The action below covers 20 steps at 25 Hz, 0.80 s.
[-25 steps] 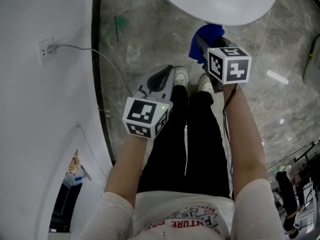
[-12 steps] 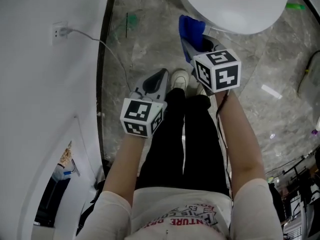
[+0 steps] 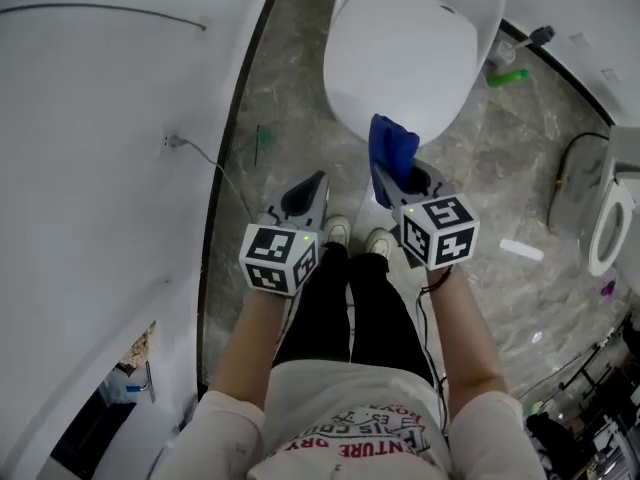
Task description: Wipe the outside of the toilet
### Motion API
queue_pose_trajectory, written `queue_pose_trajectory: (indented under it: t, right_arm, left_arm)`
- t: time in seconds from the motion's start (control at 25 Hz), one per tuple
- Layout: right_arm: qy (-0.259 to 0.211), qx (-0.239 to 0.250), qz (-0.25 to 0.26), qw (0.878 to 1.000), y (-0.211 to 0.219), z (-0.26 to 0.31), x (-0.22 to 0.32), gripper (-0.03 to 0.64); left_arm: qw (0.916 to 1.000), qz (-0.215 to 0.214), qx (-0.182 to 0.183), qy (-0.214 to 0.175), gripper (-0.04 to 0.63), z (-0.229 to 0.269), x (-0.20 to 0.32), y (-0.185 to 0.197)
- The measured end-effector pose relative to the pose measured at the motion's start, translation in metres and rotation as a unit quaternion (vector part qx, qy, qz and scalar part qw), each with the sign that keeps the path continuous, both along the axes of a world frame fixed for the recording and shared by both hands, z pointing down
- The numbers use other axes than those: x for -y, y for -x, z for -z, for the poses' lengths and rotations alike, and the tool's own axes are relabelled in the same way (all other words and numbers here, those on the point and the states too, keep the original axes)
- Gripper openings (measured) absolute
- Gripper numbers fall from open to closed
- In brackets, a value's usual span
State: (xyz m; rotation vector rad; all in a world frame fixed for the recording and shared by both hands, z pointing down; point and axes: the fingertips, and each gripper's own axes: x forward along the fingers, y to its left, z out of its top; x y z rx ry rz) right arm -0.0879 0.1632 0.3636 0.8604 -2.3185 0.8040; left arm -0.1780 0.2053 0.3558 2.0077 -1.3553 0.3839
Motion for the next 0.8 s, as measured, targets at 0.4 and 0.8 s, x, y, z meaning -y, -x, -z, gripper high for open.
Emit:
queue_pose_trajectory:
  t: [0.4, 0.8]
  right_arm:
    - [-0.152, -0.011, -0.113, 0.982, -0.056, 0.217, 0.025, 0.075]
    - [-0.265, -0.004, -0.142, 0.954, -0.061, 0.376, -0.002, 0.075]
  left_arm:
    - [0.9901, -0.045, 0.027, -0.131, 0.008, 0.219, 0.045, -0.039]
    - [0.975, -0.068, 0.02, -0.211, 0.006, 0.37, 0.03, -0.044]
